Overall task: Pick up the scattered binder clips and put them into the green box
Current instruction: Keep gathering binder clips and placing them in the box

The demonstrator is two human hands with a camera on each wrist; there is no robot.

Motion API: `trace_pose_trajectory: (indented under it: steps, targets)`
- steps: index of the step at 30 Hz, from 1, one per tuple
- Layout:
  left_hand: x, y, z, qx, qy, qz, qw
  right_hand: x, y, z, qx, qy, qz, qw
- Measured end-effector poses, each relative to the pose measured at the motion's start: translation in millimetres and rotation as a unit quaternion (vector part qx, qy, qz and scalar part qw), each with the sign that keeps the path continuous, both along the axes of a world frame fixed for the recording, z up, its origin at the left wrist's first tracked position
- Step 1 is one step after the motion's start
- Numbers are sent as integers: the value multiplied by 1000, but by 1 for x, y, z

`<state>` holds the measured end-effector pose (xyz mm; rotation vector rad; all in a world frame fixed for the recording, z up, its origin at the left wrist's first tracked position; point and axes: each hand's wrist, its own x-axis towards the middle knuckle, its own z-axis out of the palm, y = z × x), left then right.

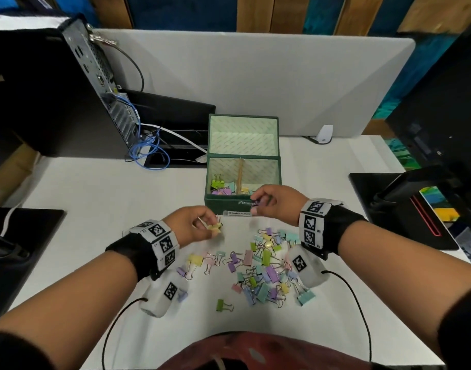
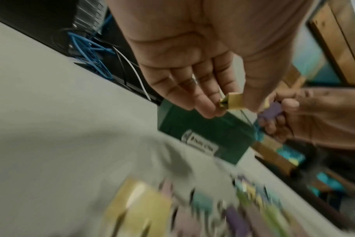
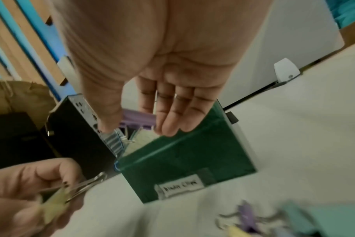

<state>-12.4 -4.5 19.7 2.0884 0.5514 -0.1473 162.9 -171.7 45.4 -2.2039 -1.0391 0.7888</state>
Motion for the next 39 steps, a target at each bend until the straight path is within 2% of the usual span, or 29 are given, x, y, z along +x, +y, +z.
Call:
trace_pose_trajectory:
  steps: [5, 8, 13, 20, 25, 27, 29, 31, 34, 37, 39]
  targets:
    - [8, 17, 21, 8, -83, 76, 994, 0, 30, 6, 29, 31, -95, 995]
    - [14, 22, 31, 36, -93, 80, 992, 0, 49, 12, -1, 11, -83, 996]
    - [33, 26, 39, 74, -86, 84, 990, 3, 53, 12, 35, 75, -96, 992]
    - [61, 25, 34, 120, -64, 96, 986, -7, 9, 13, -9, -1, 31, 999]
    - [56, 20, 22, 169, -81, 40, 981, -12, -12, 4, -158, -59, 156, 973]
    - [45, 17, 18, 179, -60, 25, 982, -15, -17, -2, -204, -68, 190, 958]
    - [32, 15, 12, 192, -3, -11, 981, -19, -20, -11, -226, -74, 218, 947]
    - [18, 12, 2, 206, 99, -57, 972, -24, -20, -20, -234, -90, 240, 938]
    - [2, 3, -14, 229, 229, -113, 939, -32, -17, -34, -256, -133, 267, 919]
    - [-8, -5, -26, 245, 279, -140, 918, -37, -18, -44, -261, -168, 264, 913]
    - [-12, -9, -33, 242, 276, -142, 919, -39, -19, -46, -250, -178, 260, 916]
